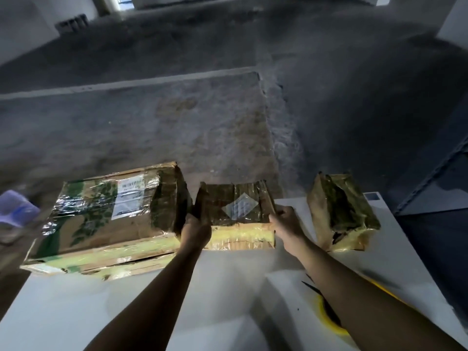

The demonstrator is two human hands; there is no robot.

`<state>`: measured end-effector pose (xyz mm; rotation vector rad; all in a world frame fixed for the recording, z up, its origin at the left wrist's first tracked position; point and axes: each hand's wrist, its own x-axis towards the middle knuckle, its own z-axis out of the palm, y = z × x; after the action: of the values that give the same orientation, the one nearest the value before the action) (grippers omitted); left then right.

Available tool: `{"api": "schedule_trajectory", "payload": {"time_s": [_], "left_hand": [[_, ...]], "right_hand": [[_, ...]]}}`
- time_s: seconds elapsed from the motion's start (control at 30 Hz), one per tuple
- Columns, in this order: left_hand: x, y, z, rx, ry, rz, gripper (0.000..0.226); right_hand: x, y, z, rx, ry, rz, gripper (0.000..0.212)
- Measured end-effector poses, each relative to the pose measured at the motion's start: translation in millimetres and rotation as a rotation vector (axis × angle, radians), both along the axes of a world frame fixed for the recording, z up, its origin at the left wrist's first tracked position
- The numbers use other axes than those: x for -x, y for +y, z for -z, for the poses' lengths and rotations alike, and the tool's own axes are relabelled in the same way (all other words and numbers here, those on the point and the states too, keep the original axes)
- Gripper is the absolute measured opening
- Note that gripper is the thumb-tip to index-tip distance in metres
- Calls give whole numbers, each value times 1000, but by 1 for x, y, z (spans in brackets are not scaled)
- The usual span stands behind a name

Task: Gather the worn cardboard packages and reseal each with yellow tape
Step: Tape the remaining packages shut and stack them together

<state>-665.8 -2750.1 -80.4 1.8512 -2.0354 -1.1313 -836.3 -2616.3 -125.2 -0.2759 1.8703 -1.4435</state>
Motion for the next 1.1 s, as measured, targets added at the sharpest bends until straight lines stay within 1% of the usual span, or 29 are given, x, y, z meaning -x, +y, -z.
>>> {"api": "schedule_trajectory", "payload": {"time_s": [0.07,0.2,0.3,0.33,0.43,0.47,0.63,0.7,0.8,0.87,0.97,1.03,1.1], "left_hand": [[-1,-2,7,-29,-4,-17,40],[6,2,16,38,-132,50,43],[16,10,13,86,-231,149,50],[21,13,11,111,-238,194,51],[33,15,6,130,-180,294,47],[37,16,4,135,-147,324,46],[62,26,-6,138,12,484,39],[72,34,-10,159,52,517,35],[85,47,-16,181,83,542,29],[91,53,-15,185,118,551,28],[92,60,-14,213,106,574,27],[90,62,-12,215,100,582,29],[86,64,-10,208,104,585,29]], "right_hand": [[-1,-4,3,-15,48,-60,17],[3,-6,4,-148,138,-179,4],[8,-3,-9,-230,265,-220,6],[9,-2,-14,-228,314,-214,12],[13,3,-30,-214,419,-190,34],[16,6,-33,-219,455,-189,37],[40,27,-53,-306,714,-97,36],[53,38,-58,-366,773,-68,36],[76,51,-54,-504,876,-26,47],[88,58,-51,-636,879,-45,63],[102,68,-47,-853,786,-152,92],[109,73,-42,-873,709,-160,101],[112,77,-36,-868,650,-140,101]]}}
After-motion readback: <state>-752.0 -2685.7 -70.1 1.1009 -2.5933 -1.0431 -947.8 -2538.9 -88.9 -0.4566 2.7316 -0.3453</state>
